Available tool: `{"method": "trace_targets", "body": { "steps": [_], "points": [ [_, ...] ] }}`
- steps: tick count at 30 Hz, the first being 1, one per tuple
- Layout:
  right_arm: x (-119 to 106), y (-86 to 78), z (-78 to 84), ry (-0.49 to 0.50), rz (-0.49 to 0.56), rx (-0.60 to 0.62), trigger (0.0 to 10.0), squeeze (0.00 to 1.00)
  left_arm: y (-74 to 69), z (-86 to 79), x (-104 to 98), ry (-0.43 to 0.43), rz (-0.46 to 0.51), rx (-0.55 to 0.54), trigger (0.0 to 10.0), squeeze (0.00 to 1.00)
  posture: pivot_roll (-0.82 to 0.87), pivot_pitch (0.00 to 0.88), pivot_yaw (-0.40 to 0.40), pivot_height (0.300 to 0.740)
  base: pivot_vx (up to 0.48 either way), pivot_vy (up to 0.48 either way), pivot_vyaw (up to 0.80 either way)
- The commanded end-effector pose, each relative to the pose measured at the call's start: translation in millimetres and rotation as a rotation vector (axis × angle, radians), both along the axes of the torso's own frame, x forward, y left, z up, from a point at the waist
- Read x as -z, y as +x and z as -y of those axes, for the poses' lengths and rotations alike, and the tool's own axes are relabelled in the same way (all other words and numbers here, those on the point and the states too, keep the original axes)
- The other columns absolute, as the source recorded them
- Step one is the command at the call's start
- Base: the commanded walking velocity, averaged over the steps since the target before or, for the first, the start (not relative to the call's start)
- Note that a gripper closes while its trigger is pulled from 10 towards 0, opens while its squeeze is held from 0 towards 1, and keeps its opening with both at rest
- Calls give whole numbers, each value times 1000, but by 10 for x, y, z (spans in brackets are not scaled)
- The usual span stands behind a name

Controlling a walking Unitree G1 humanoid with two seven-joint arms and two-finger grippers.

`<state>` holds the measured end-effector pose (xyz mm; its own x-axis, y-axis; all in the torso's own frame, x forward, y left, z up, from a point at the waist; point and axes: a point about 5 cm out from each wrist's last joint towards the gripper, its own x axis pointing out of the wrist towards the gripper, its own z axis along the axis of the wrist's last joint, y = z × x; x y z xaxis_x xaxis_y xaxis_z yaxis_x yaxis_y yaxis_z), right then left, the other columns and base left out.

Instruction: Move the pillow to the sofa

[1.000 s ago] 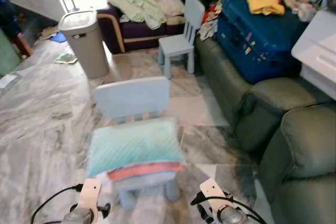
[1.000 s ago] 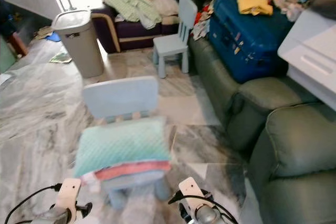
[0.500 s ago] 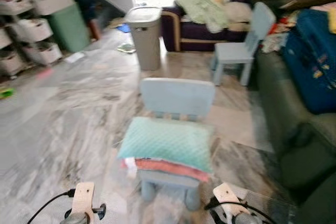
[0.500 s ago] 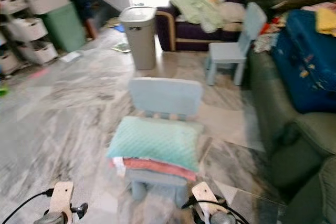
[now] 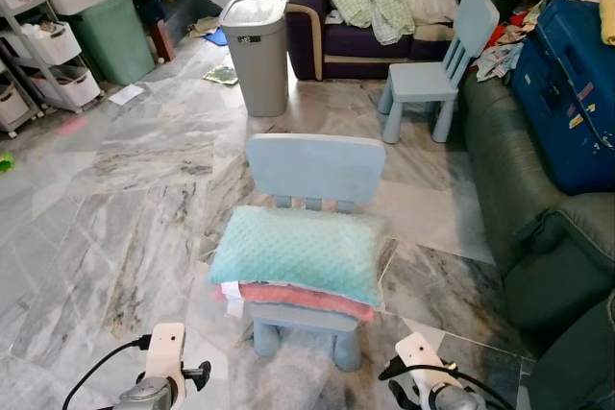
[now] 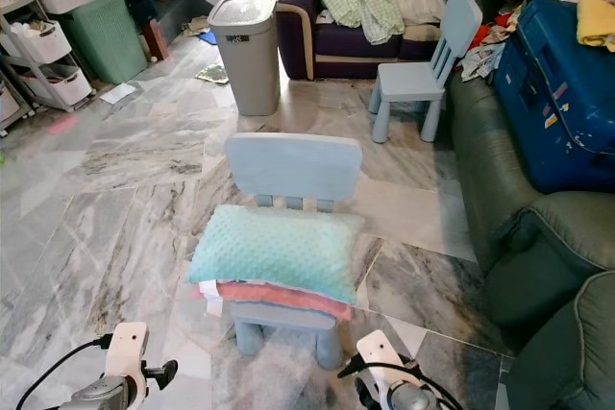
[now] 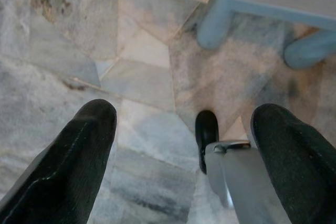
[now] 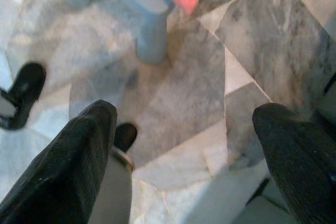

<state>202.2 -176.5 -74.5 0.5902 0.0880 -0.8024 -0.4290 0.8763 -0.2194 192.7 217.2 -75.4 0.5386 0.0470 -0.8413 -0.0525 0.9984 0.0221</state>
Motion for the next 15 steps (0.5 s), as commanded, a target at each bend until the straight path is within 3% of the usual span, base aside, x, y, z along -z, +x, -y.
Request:
{"method": "trace_targets", "body": {
  "steps": [1,4,15],
  "points": [
    [-10,34,-83,19,6,4,10000,0,-27,-54,4,17,-16,-10,10000,0,3,0,55,740,0,296,0],
    [-17,66,-191,26,10,-5,10000,0,-42,-58,11,20,-24,-9,10000,0,1,0,58,740,0,480,0],
    [-12,44,-127,21,11,-5,10000,0,-73,-74,23,41,-40,13,10000,0,-1,0,62,740,0,480,0]
  ]
}}
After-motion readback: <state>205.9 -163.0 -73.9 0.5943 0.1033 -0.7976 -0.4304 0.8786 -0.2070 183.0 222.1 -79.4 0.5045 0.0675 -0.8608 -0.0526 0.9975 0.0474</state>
